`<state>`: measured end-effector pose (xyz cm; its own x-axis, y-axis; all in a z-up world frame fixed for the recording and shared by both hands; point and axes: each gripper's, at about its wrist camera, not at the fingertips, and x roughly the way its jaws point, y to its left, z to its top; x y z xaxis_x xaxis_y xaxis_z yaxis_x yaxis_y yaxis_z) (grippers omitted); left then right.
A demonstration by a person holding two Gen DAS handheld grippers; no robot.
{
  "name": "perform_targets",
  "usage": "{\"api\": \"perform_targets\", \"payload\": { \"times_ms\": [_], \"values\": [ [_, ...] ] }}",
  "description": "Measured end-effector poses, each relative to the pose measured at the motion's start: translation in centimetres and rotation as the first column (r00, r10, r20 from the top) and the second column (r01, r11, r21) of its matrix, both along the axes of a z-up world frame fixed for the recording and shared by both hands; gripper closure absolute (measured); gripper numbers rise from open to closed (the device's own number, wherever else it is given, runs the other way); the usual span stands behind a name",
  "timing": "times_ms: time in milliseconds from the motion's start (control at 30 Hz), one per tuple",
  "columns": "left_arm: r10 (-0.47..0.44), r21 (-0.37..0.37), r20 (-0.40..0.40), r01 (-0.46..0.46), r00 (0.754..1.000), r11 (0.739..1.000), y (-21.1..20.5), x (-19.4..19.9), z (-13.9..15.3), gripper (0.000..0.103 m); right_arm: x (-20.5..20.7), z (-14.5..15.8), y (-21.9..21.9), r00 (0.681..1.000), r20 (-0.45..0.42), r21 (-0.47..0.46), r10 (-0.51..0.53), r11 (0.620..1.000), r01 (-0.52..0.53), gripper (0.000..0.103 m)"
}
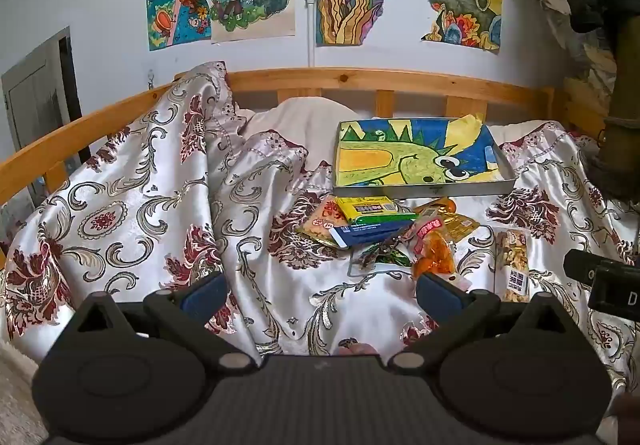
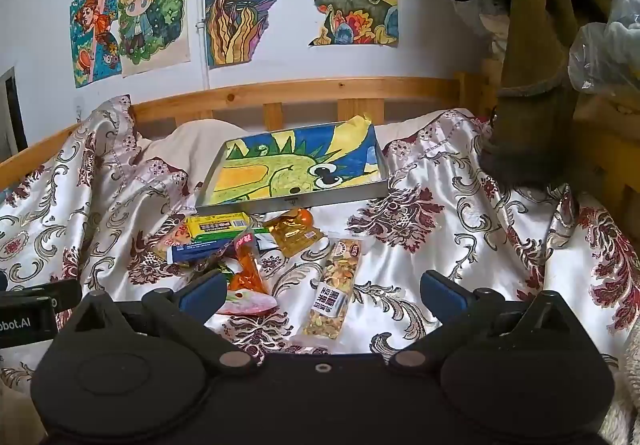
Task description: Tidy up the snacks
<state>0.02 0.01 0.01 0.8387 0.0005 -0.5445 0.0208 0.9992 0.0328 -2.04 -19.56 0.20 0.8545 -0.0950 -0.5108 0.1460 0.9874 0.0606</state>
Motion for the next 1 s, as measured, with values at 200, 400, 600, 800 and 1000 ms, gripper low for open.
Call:
{"api": "perform_targets", "payload": {
  "times_ms": [200, 400, 600, 800, 1000],
  "values": [
    [0.0, 0.0, -0.001, 0.0, 1.0, 1.0, -0.03, 0.02, -0.03, 0.0, 0.04, -0.05, 0.01, 1.0, 0.0, -0.004, -0.002, 1.0, 0.002, 0.001],
    [-0.002, -0.001, 0.0, 0.002, 1.0, 1.0, 0.0, -0.02, -0.01, 0.0, 0.03, -0.05, 0.0, 1.0, -0.001, -0.005, -0.001, 1.0, 0.001, 0.001],
    [-0.002, -0.001, 0.0, 0.002, 1.0, 1.0, 0.0, -0.03, -0.01, 0.0, 0.01, -0.02, -0.07, 1.0, -0.001, -0.005, 0.0, 1.0, 0.0, 0.001],
    [-0.002, -0.001, 0.0, 0.002, 1.0, 1.0, 0.0, -0.02, -0.01, 0.0, 0.06, 0.07, 0.0, 1.0, -0.001, -0.004, 0.0, 1.0, 0.0, 0.001],
    [-0.002, -0.001, 0.0, 0.002, 1.0, 1.0, 0.0, -0.03, -0.01, 0.0, 0.09, -0.14, -0.13, 1.0, -0.004, -0.003, 0.001, 1.0, -0.001, 0.001]
  ]
}}
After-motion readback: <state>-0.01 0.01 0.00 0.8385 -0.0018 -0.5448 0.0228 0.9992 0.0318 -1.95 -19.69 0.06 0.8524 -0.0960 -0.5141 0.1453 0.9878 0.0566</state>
